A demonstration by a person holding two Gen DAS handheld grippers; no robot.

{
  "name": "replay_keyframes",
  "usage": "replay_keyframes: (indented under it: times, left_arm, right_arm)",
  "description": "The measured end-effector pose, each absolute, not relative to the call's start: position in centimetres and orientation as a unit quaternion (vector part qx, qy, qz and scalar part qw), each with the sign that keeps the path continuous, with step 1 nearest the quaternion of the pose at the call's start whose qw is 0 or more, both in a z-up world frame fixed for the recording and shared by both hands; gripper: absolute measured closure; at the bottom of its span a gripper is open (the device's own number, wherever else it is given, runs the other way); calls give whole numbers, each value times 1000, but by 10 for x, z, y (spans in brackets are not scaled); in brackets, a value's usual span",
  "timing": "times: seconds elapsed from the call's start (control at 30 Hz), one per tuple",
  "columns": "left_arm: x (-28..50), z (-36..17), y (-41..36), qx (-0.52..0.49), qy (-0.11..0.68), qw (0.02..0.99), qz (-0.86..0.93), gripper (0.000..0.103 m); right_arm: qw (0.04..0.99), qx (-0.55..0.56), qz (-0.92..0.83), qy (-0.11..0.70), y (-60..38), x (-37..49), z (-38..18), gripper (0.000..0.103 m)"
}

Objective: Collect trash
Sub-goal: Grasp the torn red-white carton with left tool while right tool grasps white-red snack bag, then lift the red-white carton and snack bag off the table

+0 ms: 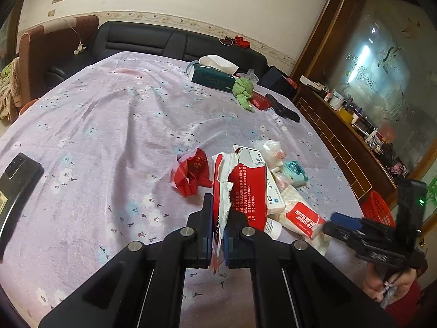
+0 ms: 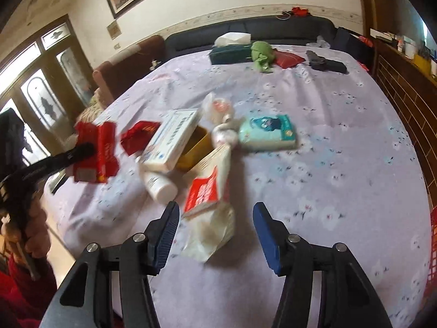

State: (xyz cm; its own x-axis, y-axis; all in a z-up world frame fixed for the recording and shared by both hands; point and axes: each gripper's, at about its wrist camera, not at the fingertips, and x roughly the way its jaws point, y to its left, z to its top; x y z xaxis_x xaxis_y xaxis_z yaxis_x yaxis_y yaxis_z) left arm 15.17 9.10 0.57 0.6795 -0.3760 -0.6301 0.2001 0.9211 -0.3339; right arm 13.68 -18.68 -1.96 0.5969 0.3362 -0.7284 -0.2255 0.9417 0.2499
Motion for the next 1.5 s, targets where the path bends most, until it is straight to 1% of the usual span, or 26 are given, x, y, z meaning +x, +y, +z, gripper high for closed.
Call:
replay_keyframes:
  times: [0.23,0.3,0.33,0.47,0.53,0.73,0.83,1.1,1.5]
  left_arm:
    - [146,8,86,-119,364,908,-169,98]
    - [143,9,82,-116,363,908,-174,98]
    - [142,9,79,-112,362,908,-177,98]
    - [137,11,68,-99,357,911,-182,98]
    - [133,12,62,-95,353,912,-188,98]
    - [127,14,37,-78,345,912,-206,98]
    - [123,12,19,-64,345,911,-217,98]
    - [115,11,-11,-39,354,904,-236,98]
    - [113,8,-22,-23,356,905,-231,98]
  right_arm:
    - [884,45,153,440,-166,162,-40,43]
    - [881,41,157,444,-158,159,-45,47]
    - [880,39,161,444,-157,158,-46,55]
    - [888,37,145,436,-156,148,-46,59]
    - [892,56,139,426,-163,139,-45,60]
    - [919,80,88,377,-185,110,-31,60]
    - [924,90,70,364,-195,99,-27,60]
    - [927,118,53,353,-214,88,-24,60]
    - [929,122,58,345,-217,77,-18,60]
